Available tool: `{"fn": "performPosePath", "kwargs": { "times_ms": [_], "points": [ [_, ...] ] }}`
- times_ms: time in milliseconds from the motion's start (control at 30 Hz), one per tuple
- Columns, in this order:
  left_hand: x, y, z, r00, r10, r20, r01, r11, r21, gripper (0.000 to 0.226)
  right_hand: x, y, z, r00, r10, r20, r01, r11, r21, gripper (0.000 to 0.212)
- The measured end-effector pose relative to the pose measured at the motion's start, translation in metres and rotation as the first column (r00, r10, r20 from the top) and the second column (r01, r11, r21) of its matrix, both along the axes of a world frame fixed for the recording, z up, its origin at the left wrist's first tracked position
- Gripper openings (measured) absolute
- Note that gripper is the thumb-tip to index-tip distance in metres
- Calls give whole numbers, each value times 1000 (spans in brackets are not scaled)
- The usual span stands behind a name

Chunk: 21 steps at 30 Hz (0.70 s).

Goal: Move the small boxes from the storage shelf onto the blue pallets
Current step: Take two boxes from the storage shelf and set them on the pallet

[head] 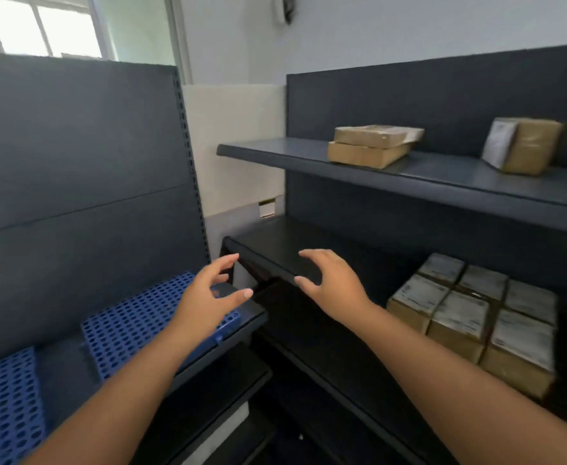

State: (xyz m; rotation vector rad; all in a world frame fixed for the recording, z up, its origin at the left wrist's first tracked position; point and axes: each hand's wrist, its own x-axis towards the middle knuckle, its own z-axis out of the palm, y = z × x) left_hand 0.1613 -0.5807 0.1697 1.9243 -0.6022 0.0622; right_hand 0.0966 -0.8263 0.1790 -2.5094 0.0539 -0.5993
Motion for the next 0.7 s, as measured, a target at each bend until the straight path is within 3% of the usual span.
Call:
{"fn": "performPosePath", "kwargs": {
  "times_ms": [167, 367, 567, 700],
  "points": [
    [-9, -61, -4, 967, -254, 14, 254, 967, 26, 67, -68, -54, 3, 957, -289, 6, 288, 953, -95, 64],
    [-32, -141, -15, 866, -498, 50, 488, 862, 138, 81, -153, -104, -12, 826, -559, -64, 542, 821, -178, 74],
    [-43, -203, -25, 817, -573, 64, 551, 808, 210, 84, -202, -133, -27, 739, -663, -115, 631, 742, -226, 78],
    [-34, -235, -40, 814, -580, 27, 562, 800, 211, 86, -200, -151, -44, 717, -672, -185, 606, 732, -310, 83]
  ]
}}
